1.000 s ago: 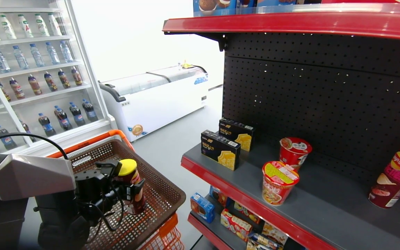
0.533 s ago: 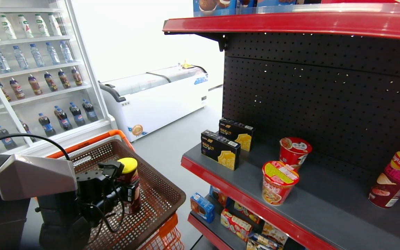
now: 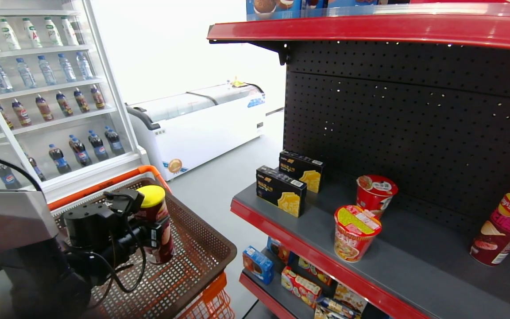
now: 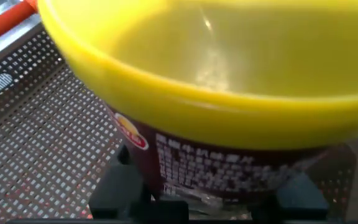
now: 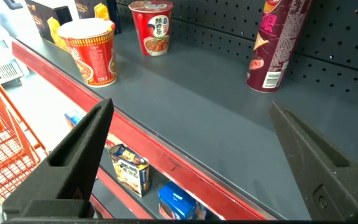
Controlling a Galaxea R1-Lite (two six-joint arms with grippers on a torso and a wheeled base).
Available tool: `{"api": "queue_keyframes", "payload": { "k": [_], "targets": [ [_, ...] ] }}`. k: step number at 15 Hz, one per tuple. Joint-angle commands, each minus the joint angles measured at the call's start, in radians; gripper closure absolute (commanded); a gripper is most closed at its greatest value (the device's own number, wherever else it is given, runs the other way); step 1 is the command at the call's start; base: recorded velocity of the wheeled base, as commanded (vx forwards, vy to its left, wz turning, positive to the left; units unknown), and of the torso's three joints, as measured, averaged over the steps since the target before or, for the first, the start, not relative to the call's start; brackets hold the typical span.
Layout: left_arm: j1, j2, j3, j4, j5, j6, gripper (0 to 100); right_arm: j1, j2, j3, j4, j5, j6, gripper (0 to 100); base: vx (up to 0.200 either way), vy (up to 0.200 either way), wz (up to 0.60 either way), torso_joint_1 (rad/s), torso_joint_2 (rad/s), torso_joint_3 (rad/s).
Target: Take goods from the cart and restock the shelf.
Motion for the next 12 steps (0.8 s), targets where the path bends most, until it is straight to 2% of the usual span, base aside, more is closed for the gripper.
{"api": "queue_keyframes", "payload": {
  "k": [1, 3, 4, 5, 6, 7, 9, 11, 12],
  "targets": [
    [-0.003, -0.246, 0.096, 0.076, 0.000, 0.000, 100, 0.000, 0.000, 0.001, 0.000, 0.000, -0.001, 0, 0.000, 0.000, 0.00, 0.000, 0.00, 0.000],
    [-0.003, -0.379, 0.162, 0.128, 0.003, 0.015, 100, 0.000, 0.000, 0.001, 0.000, 0.000, -0.001, 0, 0.000, 0.000, 0.00, 0.000, 0.00, 0.000],
    [0.003, -0.460, 0.209, 0.148, 0.013, 0.063, 100, 0.000, 0.000, 0.001, 0.000, 0.000, -0.001, 0, 0.000, 0.000, 0.00, 0.000, 0.00, 0.000],
    [0.000, -0.530, 0.249, 0.170, 0.016, 0.095, 100, 0.000, 0.000, -0.001, 0.000, 0.000, -0.001, 0, 0.000, 0.000, 0.00, 0.000, 0.00, 0.000],
    [-0.009, -0.588, 0.277, 0.199, 0.013, 0.098, 100, 0.000, 0.000, 0.001, 0.000, 0.000, -0.001, 0, 0.000, 0.000, 0.00, 0.000, 0.00, 0.000],
    [-0.029, -0.632, 0.287, 0.231, 0.017, 0.087, 100, 0.000, 0.000, -0.001, 0.000, 0.000, -0.001, 0, 0.000, 0.000, 0.00, 0.000, 0.00, 0.000],
    [-0.033, -0.704, 0.289, 0.245, 0.025, 0.055, 100, 0.000, 0.000, 0.001, 0.000, 0.000, -0.001, 0, 0.000, 0.000, 0.00, 0.000, 0.00, 0.000],
    [-0.032, -0.743, 0.291, 0.246, 0.076, 0.052, 100, 0.000, 0.000, -0.001, 0.000, 0.000, -0.001, 0, 0.000, 0.000, 0.00, 0.000, 0.00, 0.000],
    [-0.035, -0.776, 0.307, 0.245, 0.175, 0.041, 100, 0.000, 0.000, 0.001, 0.000, 0.000, -0.001, 0, 0.000, 0.000, 0.00, 0.000, 0.00, 0.000]
  ]
}}
